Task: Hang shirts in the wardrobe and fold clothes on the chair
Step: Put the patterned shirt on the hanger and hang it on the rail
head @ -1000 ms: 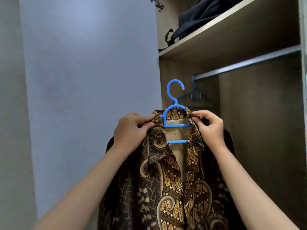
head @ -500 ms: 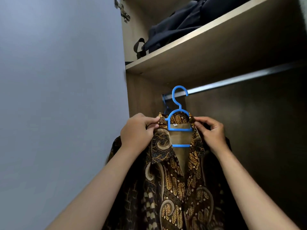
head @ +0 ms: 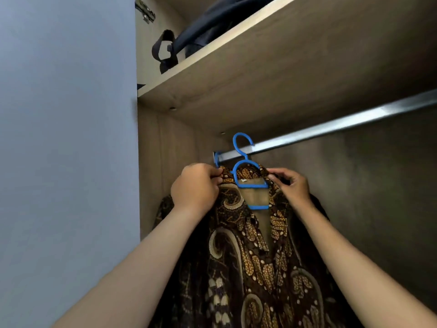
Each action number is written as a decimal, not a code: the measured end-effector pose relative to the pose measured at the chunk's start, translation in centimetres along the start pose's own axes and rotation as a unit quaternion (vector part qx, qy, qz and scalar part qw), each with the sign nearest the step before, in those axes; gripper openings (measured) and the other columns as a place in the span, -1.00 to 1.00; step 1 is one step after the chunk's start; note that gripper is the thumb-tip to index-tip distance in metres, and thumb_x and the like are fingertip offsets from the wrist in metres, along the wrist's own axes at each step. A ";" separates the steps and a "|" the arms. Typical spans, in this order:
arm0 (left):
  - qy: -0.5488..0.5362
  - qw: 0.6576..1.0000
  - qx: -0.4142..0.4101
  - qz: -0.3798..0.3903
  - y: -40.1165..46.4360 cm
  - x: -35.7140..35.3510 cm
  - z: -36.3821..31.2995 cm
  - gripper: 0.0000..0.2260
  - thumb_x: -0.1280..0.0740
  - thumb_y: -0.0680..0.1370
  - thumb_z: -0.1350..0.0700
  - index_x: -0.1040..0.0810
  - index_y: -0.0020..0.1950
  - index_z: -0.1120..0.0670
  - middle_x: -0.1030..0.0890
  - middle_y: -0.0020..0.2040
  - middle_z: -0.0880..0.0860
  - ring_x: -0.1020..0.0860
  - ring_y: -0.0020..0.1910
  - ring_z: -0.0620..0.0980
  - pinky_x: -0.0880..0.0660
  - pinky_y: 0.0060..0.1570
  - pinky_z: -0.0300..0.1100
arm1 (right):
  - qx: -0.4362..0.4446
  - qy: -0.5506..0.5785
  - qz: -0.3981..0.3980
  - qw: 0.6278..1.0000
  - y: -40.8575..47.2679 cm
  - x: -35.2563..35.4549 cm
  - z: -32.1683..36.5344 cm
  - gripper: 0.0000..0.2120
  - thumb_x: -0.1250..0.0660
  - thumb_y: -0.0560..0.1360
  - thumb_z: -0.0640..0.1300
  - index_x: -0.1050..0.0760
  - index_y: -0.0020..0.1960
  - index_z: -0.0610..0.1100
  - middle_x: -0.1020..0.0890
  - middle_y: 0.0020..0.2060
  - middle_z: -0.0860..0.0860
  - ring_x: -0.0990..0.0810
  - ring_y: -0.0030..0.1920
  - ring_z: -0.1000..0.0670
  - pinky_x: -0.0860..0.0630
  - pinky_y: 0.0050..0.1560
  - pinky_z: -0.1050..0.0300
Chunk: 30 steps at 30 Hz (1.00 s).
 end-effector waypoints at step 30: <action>0.029 0.984 0.006 0.178 -7.3 2.4 0.4 -0.51 -0.23 0.54 0.23 -0.30 0.46 -0.05 -0.48 0.32 0.03 -0.48 0.24 0.05 -0.48 0.17 0.02 | -0.012 -0.050 0.002 0.999 -6.7 -4.7 5.4 -0.73 -0.34 0.52 -0.17 -0.58 0.21 -0.04 -0.61 0.16 0.05 -0.53 0.22 0.10 -0.37 0.28 0.25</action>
Point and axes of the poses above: each hand's wrist, its own y-axis towards the middle knuckle, its own x-axis out of the back of the hand, z = x × y, the point moved 3 cm from there along y, towards the middle knuckle
